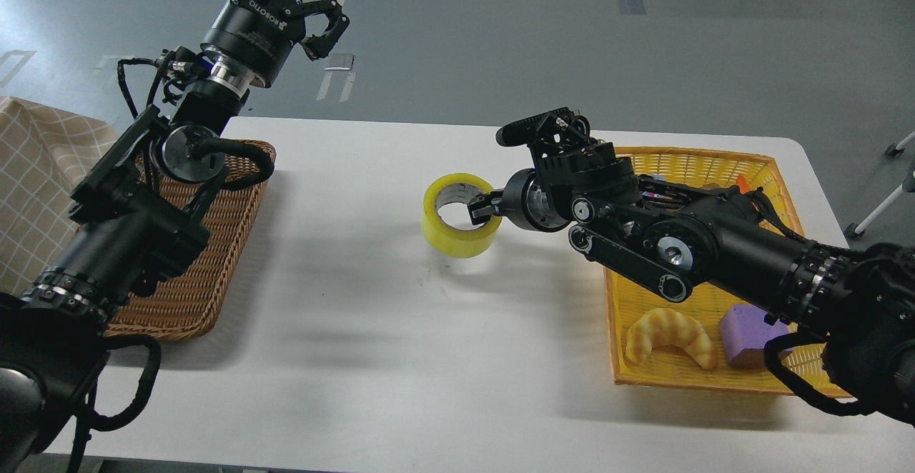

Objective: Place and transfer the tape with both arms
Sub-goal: 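Carry the tape toward the table center and set it down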

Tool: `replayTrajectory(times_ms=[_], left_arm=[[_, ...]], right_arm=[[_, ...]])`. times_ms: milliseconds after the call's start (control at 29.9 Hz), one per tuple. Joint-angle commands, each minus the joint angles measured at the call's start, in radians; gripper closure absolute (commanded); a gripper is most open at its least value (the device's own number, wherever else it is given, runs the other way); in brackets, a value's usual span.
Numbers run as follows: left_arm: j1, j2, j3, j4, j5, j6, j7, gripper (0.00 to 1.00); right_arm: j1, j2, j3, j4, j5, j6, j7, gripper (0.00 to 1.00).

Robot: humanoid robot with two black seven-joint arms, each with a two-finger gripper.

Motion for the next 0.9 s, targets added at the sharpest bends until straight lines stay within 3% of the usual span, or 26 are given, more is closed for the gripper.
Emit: replayTrajectory(times_ms=[0, 870], left_arm=[[-0.002, 0.002, 0.000, 0.000, 0.000, 0.000, -0.001, 0.02], [0.000, 0.002, 0.000, 0.001, 0.000, 0.000, -0.001, 0.02]], right_arm=[[-0.012, 0.000, -0.020, -0.015, 0.000, 0.000, 0.002, 1.00], [-0.058, 0.000, -0.028, 0.003, 0.006, 0.000, 0.002, 1.00]])
